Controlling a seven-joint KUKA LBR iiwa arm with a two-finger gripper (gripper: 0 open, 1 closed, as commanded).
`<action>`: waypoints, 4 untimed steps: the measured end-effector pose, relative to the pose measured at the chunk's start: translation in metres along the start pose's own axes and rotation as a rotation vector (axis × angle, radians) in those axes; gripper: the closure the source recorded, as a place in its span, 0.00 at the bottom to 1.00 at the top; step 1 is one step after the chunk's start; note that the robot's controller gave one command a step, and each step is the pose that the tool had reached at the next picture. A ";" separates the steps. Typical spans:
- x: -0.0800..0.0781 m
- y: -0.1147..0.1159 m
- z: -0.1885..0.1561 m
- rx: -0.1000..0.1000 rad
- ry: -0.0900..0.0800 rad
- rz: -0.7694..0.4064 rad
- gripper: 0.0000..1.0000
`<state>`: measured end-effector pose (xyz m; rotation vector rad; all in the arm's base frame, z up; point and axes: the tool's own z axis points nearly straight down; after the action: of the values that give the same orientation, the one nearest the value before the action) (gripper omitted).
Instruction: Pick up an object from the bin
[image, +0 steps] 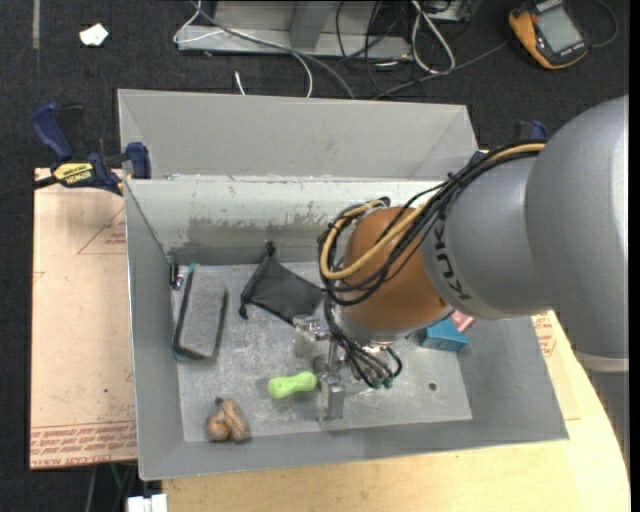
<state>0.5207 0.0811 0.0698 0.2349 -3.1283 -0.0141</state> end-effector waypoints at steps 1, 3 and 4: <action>0.000 0.000 0.000 0.000 0.002 0.000 1.00; 0.000 0.000 0.000 0.000 0.001 0.000 1.00; 0.000 0.000 0.000 0.000 0.000 0.000 0.00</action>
Offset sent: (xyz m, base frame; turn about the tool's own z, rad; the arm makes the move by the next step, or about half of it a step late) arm 0.0000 0.0000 0.0000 0.0000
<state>0.5207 0.0812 0.0698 0.2347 -3.1284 -0.0145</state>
